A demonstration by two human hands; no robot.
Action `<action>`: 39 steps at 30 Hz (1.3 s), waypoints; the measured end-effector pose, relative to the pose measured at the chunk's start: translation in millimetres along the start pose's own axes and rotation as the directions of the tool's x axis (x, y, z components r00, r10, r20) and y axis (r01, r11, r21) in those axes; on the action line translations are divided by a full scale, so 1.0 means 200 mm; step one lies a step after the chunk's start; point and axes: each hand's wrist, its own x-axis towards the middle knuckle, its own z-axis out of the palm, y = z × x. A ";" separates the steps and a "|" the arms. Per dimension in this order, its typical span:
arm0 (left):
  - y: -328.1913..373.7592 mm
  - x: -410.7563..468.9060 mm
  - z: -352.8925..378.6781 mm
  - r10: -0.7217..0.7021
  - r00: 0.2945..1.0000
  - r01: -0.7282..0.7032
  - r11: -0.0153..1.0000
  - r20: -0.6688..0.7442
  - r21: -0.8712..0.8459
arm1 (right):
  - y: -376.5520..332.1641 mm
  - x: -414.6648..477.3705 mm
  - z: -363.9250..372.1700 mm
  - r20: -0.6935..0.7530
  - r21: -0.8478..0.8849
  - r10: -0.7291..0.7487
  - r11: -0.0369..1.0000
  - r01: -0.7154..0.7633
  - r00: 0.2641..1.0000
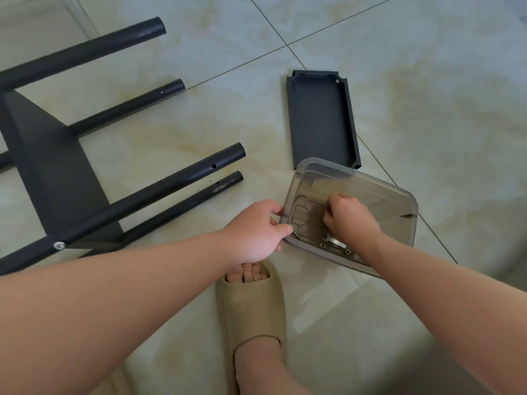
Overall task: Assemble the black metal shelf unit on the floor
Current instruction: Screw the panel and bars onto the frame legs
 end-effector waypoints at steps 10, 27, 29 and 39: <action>0.11 -0.18 -0.24 -0.125 0.982 0.062 0.925 -0.144 -0.376 | -0.40 -0.32 -0.46 -0.475 0.386 -0.164 0.844 0.372 0.864; -0.42 -0.65 -0.94 -0.245 0.963 -0.035 0.299 -0.112 -0.954 | -1.46 -0.43 -0.52 -0.370 0.297 -0.615 0.633 0.715 0.697; -0.51 -0.68 -1.02 -0.268 0.943 -0.120 0.274 -0.196 -0.954 | -1.52 -0.40 -0.48 -0.269 0.256 -0.653 0.661 0.706 0.709; -0.86 -0.64 -1.15 -0.344 0.793 -0.065 0.773 -0.503 -0.631 | -1.76 -0.26 -0.30 0.199 0.114 -0.800 0.593 0.797 0.566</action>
